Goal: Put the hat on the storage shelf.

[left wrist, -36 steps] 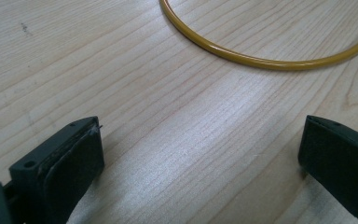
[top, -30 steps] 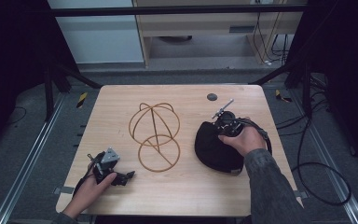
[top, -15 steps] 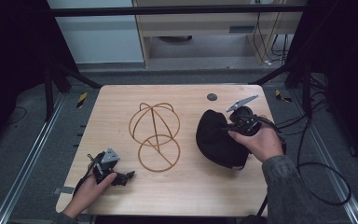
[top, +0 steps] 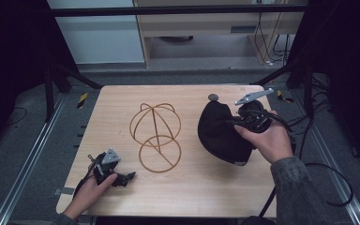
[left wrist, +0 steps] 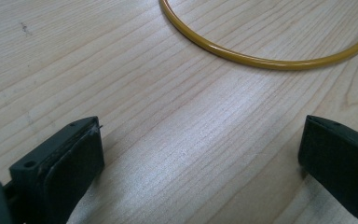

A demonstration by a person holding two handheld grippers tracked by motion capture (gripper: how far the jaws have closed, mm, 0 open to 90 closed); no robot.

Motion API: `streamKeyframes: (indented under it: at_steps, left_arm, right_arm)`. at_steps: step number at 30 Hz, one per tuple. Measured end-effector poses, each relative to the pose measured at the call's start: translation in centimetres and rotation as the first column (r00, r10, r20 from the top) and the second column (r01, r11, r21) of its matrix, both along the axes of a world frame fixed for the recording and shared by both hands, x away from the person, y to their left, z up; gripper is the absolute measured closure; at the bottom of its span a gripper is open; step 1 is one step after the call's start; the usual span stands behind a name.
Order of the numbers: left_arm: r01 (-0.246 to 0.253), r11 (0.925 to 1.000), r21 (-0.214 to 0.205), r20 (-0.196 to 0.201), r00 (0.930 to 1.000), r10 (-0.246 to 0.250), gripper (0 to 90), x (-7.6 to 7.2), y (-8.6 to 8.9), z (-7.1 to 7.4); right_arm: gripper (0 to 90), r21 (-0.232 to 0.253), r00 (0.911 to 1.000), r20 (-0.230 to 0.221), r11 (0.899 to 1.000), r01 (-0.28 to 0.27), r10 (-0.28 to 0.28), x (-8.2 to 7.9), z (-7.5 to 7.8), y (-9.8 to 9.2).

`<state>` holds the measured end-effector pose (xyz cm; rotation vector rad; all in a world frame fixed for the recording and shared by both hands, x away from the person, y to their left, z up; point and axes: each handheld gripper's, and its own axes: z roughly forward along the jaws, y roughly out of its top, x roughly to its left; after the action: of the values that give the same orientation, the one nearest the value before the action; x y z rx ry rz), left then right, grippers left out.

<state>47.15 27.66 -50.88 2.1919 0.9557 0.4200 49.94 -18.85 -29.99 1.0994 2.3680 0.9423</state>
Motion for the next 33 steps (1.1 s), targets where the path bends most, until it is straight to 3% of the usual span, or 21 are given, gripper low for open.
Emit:
streamKeyframes:
  at_steps: [5, 23, 33]
  left_arm:
    - [0.0, 1.0, 0.001, 0.001, 1.0, 0.0, 0.0, 0.0, 0.0, 0.0]
    - [0.001, 1.0, 0.002, 0.001, 1.0, -0.001, 0.0, 0.0, 0.0, 0.0]
    - [0.001, 1.0, 0.002, 0.001, 1.0, -0.001, 0.0, 0.0, 0.0, 0.0]
  right_arm:
    - [77.1, 0.041, 0.9997, 0.025, 0.999, 0.008, -0.009, -0.3, 1.0, -0.1]
    - [77.4, 0.078, 0.9938, 0.11, 0.997, -0.02, 0.011, -1.4, 6.1, 0.6]
    - [77.5, 0.125, 0.9924, 0.12, 0.991, -0.042, 0.027, -2.2, 7.0, 1.1]
